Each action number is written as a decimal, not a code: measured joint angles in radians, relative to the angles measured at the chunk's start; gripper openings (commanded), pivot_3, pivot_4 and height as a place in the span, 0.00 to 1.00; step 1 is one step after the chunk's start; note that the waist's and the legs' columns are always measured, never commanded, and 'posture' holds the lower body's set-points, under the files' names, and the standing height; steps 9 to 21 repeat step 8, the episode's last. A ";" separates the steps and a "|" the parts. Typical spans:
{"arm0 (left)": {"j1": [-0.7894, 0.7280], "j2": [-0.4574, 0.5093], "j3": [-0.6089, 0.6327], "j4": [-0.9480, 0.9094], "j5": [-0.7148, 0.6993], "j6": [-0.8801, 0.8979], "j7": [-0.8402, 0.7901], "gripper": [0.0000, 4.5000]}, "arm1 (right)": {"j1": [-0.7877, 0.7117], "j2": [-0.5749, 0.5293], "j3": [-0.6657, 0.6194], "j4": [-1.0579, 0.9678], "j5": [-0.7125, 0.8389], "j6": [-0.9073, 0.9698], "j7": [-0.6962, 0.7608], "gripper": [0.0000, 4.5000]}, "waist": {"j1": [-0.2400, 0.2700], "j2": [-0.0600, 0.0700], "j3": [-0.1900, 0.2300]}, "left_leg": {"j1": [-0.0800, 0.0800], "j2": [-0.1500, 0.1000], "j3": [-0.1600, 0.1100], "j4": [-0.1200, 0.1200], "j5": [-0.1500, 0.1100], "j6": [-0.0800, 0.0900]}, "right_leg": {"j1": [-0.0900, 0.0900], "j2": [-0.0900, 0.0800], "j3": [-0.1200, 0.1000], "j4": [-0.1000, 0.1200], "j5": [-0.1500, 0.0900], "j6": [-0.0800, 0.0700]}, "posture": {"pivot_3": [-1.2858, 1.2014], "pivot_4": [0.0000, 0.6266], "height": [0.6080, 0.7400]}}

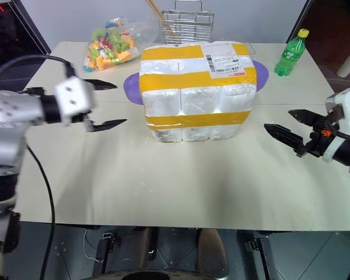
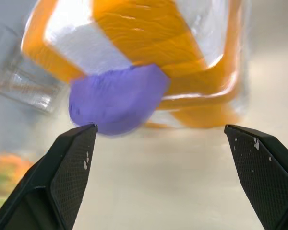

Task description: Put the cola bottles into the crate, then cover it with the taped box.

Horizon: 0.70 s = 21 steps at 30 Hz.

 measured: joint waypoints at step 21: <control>-0.124 0.233 -0.084 0.400 -0.243 0.197 -0.267 0.99 | -0.015 -0.098 0.007 0.056 0.005 -0.045 0.204 1.00 | -0.003 0.000 0.000 | 0.005 0.000 0.000 -0.003 0.000 0.000 | 0.005 0.000 0.000 -0.003 -0.003 -0.003 | 0.52 0.24 0.99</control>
